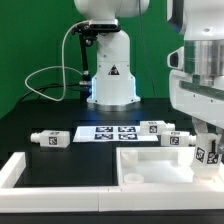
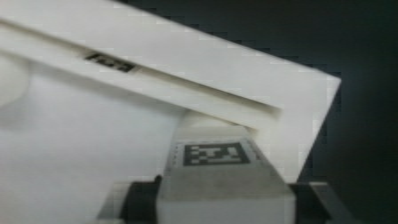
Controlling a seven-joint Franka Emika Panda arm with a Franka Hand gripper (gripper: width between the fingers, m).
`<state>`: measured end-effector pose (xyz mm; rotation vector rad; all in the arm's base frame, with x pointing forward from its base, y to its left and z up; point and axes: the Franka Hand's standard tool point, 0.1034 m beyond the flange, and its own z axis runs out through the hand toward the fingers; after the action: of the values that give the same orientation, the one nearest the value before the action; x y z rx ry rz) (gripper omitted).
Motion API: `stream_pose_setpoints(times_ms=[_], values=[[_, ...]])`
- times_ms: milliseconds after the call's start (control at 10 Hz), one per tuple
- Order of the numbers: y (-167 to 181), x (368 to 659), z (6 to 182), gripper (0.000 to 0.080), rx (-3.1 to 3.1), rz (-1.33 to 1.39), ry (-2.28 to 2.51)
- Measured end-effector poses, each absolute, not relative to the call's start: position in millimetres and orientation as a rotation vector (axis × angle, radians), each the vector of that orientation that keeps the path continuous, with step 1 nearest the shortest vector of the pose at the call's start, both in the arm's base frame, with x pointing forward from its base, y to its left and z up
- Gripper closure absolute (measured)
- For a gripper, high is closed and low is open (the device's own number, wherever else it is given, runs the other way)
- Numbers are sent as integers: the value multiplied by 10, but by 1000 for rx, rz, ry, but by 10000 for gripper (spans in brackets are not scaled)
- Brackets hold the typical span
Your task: Assemble one leg
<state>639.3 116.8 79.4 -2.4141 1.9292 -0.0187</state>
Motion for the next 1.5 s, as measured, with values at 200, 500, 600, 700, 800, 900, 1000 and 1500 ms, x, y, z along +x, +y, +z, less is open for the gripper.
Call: stream_pose_setpoints(times_ms=[200,500,600,700,800,900,1000,1500], values=[[1196,6394,796,514,-2148,-38,2158],[1180,6401,800,514,-2276,-55,2033],[1162,6415,810,372,-2468,-72,1801],[1151,6419,810,372,-2638,-81,1553],[1150,6392,795,188,-2750,-67,1385],[1141,6392,793,161,-2786,-72,1319],[1131,6393,791,161,-2832,-76,1228],[1113,6380,756,151,-3040,-92,730]])
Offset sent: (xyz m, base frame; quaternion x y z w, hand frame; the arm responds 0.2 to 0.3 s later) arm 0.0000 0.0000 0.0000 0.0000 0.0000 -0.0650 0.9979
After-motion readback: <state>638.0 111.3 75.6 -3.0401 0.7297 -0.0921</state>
